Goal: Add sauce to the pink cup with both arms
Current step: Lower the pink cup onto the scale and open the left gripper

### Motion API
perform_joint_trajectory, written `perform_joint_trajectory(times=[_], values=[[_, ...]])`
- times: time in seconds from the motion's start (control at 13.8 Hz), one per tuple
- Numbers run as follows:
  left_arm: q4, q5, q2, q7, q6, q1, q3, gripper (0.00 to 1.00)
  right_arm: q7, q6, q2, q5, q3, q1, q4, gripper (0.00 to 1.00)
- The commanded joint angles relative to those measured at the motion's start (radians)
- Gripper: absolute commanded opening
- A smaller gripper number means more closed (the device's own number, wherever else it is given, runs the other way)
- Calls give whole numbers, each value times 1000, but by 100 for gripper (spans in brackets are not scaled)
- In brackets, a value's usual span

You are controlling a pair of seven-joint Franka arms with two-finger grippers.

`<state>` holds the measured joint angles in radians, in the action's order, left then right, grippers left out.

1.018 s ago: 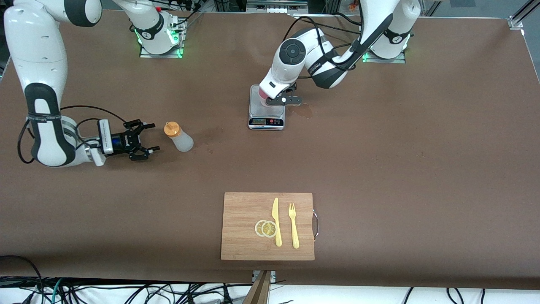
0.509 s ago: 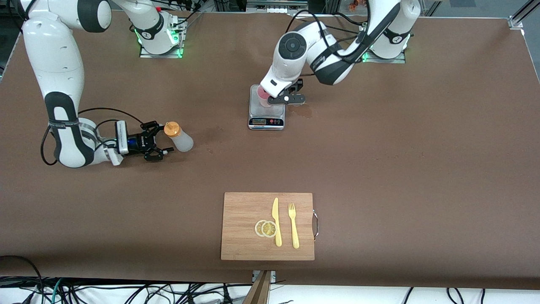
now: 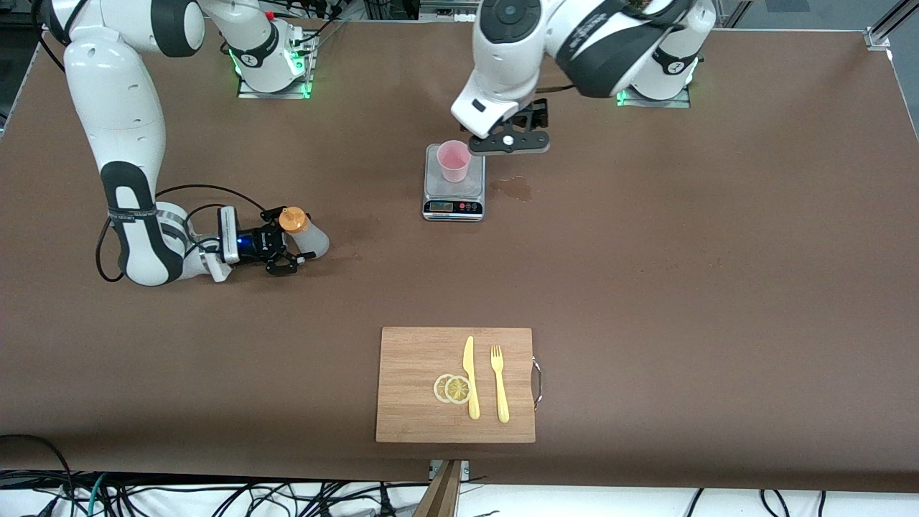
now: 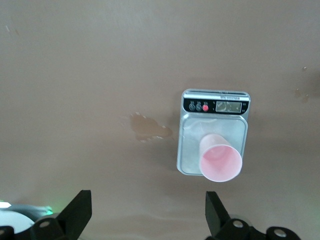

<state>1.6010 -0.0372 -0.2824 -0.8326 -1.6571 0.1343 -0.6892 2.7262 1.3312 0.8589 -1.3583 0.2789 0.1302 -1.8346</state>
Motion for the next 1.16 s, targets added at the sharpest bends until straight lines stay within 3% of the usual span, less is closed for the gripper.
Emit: perform_joint_trajectory(times=[0.0, 0.07, 0.22, 0.36, 0.51, 0.73, 0.87, 1.02, 1.09], values=[[-21, -1, 44, 252, 49, -126, -4, 100, 87, 6, -3, -33, 5, 16, -40, 100], [-23, -6, 54, 304, 69, -154, 0, 100, 98, 5, -1, -35, 5, 20, -44, 98], [-23, -6, 60, 477, 118, -247, -10, 100, 105, 2, 0, -35, 2, 20, -46, 76], [-23, -6, 100, 568, 134, -283, 2, 100, 109, -4, -1, -35, 0, 20, -46, 31], [-35, -16, 103, 614, 161, -321, 2, 100, 110, -12, -4, -35, 0, 20, -43, 2], [-104, 0, 91, 719, 204, -392, 10, 100, 67, -20, -43, -35, 2, 20, -32, 0], [-102, 14, 95, 742, 200, -357, 51, 100, -6, -10, -93, -25, 5, 22, -20, 0], [-99, 16, 112, 747, 169, -218, 252, 100, -89, 12, -148, -5, 8, 25, -17, 0], [-83, 37, 114, 750, 137, -196, 333, 100, -133, 29, -181, 20, 8, 28, -17, 0]])
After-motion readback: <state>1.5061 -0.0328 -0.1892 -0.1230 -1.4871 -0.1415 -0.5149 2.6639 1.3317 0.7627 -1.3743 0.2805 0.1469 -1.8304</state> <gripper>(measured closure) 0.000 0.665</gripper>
